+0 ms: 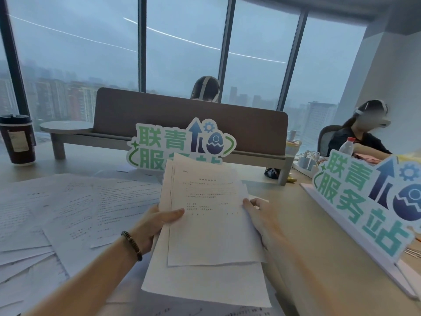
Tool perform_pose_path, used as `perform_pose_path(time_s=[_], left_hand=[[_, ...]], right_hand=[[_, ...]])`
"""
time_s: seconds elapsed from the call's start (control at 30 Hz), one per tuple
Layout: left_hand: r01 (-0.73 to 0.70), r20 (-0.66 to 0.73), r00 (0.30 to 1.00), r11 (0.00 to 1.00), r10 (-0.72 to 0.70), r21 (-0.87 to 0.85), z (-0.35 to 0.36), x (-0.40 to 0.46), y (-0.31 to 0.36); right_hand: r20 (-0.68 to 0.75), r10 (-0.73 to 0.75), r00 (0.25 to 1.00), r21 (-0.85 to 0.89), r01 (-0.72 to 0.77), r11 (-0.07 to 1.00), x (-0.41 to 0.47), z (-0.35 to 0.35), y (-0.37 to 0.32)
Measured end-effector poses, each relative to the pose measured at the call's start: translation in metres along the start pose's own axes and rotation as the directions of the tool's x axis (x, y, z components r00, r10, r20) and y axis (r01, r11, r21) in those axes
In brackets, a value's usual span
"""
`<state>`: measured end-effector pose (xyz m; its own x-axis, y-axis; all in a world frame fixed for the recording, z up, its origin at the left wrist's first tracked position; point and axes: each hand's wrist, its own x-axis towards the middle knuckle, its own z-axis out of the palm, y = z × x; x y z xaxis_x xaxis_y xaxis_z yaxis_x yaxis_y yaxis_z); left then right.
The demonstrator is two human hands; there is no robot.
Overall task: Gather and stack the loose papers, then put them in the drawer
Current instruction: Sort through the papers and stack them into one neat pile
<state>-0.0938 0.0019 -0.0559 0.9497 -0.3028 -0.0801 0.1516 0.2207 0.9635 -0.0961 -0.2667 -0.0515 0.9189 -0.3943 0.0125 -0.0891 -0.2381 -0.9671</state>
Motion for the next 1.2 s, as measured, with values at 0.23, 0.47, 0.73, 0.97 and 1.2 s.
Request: perform_pose_path(time_s=[0.23, 0.47, 0.73, 0.97, 1.2], left_hand=[[-0.010, -0.015, 1.000, 0.997, 0.009, -0.082, -0.005, 0.001, 0.004], [-0.115, -0.125, 0.986, 0.993, 0.111, -0.025, 0.004, -0.002, 0.025], [-0.385, -0.182, 0.887, 0.898, 0.424, 0.216, 0.023, -0.002, 0.064], [-0.509, -0.184, 0.819, 0.837, 0.543, 0.204, 0.028, -0.002, 0.064], [-0.403, -0.133, 0.900, 0.909, 0.415, 0.106, 0.010, -0.007, 0.038]], right_hand=[[0.100, 0.016, 0.995, -0.129, -0.003, 0.992, -0.011, 0.007, -0.006], [0.114, -0.159, 0.981, 0.085, 0.150, 0.985, -0.029, 0.005, -0.032], [-0.054, -0.432, 0.900, 0.171, 0.434, 0.884, -0.034, 0.004, -0.071], [-0.118, -0.523, 0.844, 0.223, 0.536, 0.814, -0.034, 0.011, -0.070], [-0.001, -0.465, 0.885, 0.228, 0.453, 0.862, -0.042, 0.024, -0.031]])
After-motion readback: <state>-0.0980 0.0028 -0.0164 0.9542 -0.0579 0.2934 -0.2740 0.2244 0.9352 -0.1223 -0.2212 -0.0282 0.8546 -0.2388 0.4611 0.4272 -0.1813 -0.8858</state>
